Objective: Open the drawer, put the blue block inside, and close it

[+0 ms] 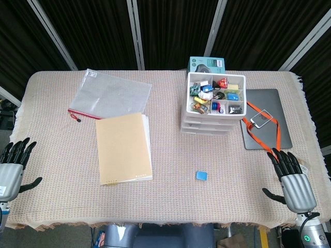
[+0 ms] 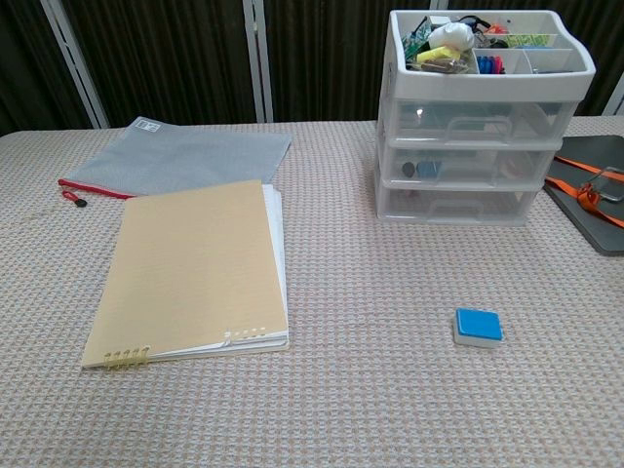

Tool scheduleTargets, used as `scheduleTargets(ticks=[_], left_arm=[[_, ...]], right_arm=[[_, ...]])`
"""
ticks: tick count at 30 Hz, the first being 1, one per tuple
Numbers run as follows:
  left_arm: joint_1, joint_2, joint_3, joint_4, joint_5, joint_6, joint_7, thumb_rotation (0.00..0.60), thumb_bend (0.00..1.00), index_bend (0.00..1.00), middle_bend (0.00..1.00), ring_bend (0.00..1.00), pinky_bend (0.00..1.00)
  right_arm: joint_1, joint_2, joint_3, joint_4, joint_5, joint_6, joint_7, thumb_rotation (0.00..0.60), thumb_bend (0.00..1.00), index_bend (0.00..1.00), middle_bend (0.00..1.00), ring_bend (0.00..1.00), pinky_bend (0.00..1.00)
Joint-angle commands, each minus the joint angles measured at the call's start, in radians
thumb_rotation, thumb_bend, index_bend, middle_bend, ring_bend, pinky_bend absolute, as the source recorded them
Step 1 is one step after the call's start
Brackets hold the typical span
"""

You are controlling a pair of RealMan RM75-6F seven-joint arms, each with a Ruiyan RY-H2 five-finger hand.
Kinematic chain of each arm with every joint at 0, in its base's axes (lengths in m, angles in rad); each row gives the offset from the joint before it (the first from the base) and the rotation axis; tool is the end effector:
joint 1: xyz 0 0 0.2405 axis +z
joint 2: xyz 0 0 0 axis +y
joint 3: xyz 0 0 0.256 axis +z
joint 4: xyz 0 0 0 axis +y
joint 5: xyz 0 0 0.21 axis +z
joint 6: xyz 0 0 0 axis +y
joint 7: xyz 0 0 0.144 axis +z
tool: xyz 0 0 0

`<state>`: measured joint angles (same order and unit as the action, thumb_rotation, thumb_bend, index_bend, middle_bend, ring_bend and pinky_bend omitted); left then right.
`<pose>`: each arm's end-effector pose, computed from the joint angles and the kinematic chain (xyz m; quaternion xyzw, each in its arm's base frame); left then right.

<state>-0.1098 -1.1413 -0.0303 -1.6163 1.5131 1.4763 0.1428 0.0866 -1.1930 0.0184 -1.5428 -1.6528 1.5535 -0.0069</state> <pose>-0.3040 0.1842 0.1469 -0.6302 -0.3494 -0.3564 0.5947 -0.2961 -0.1736 0.1375 0.6308 -0.3430 0.4266 0.5499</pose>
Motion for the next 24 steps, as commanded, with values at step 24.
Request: scheduleTargets(ticks=[24], left_arm=[[0.005,-0.001,0.003,0.005,0.020,0.019,-0.011,0.600,0.18,0.01,0.00,0.00,0.00]], right_arm=[[0.001,0.007,0.007,-0.045,-0.010,0.017,0.037,0.600,0.05,0.05,0.18,0.17,0.28]])
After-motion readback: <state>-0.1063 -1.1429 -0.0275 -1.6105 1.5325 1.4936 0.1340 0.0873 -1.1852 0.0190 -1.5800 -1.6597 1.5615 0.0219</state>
